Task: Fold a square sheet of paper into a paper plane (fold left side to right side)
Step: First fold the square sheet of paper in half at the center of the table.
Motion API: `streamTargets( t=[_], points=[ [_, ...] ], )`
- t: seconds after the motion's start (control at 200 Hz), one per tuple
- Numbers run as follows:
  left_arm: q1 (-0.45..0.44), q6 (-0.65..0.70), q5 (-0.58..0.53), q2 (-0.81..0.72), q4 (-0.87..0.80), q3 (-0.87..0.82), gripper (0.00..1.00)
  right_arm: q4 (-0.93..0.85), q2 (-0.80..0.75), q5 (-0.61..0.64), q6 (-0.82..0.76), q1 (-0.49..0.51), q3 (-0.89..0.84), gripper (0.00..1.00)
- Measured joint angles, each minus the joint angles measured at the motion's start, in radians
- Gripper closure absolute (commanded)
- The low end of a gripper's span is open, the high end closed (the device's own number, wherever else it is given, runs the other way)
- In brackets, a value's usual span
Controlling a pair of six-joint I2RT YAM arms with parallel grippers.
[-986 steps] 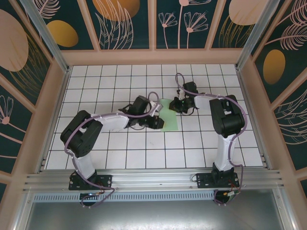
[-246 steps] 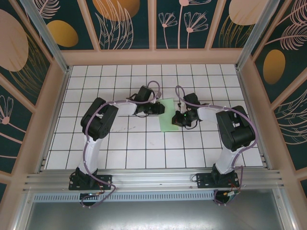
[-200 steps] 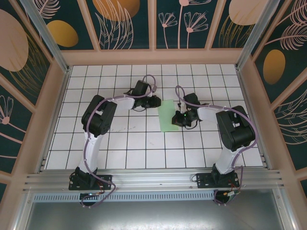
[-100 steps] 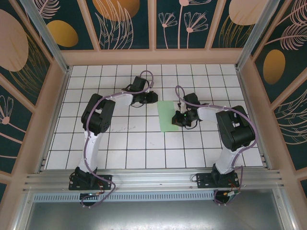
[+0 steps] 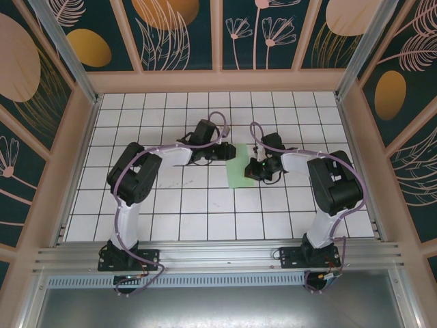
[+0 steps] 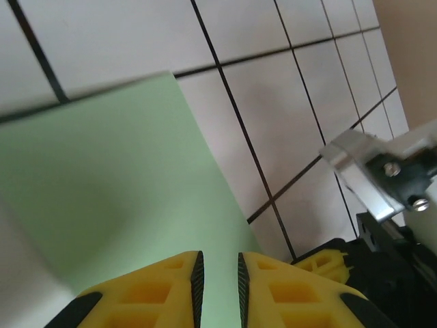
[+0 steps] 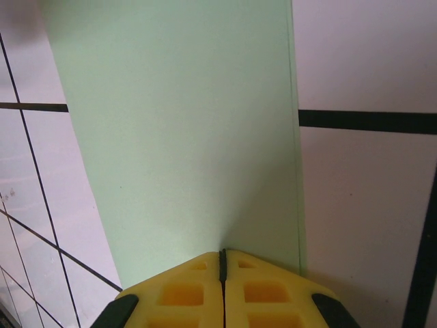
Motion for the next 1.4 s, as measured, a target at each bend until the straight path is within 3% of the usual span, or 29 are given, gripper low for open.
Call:
streamTargets(
  t=[0.405,0.756,1.401],
  points=[
    [0.011,-0.001,-0.088,0.079,-0.032,0.036,0.78,-0.002,0.000,0.003,0.000,0.000,0.000,0.92],
    [-0.005,0.039,-0.185,0.121,-0.158,0.152,0.78,-0.003,0.000,0.006,-0.001,0.000,0.001,0.92],
    [0.005,0.063,-0.214,0.282,-0.301,0.451,0.73,0.053,0.009,0.028,-0.004,0.002,0.001,0.92]
  ],
)
